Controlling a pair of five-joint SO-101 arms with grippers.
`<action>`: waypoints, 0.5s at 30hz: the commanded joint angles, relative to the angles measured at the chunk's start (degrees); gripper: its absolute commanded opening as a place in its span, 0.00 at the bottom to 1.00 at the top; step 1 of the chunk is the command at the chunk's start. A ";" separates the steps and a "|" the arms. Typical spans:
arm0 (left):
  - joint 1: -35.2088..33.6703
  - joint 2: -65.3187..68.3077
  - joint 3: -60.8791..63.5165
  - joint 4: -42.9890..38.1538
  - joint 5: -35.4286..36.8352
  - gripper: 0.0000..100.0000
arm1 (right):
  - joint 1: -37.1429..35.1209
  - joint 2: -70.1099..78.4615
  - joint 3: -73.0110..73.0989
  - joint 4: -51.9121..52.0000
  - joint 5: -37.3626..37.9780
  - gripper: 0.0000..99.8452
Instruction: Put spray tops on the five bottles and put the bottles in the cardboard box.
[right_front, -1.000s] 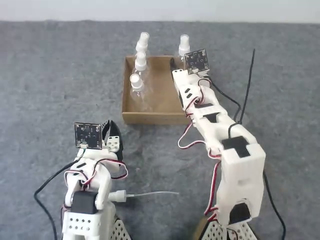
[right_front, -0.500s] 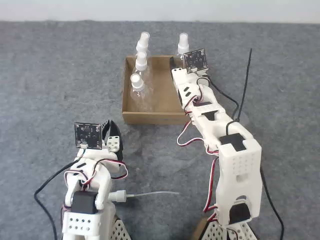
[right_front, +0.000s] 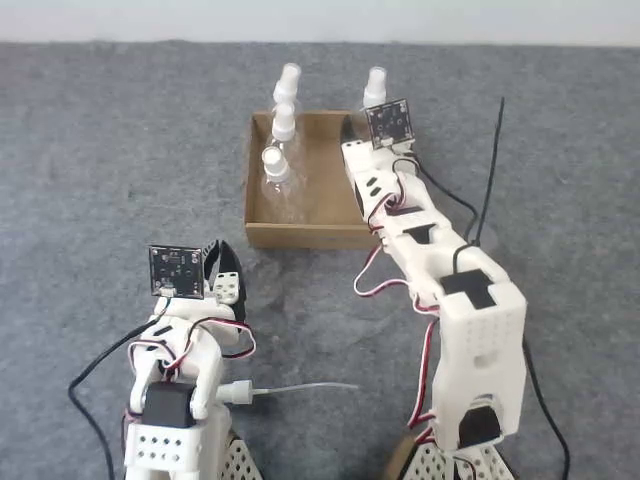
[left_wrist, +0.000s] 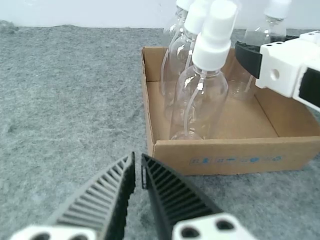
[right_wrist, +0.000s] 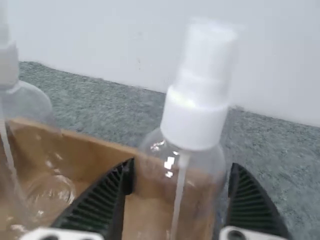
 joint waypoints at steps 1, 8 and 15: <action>-0.18 -1.05 -0.75 0.62 0.09 0.02 | 1.10 -7.52 2.90 0.92 -0.35 0.25; -0.18 -1.05 -0.75 0.62 0.09 0.02 | 0.84 -10.42 5.98 1.01 -0.35 0.26; -0.09 -1.05 -0.75 0.62 0.09 0.02 | 0.66 -17.45 12.40 1.01 -0.44 0.26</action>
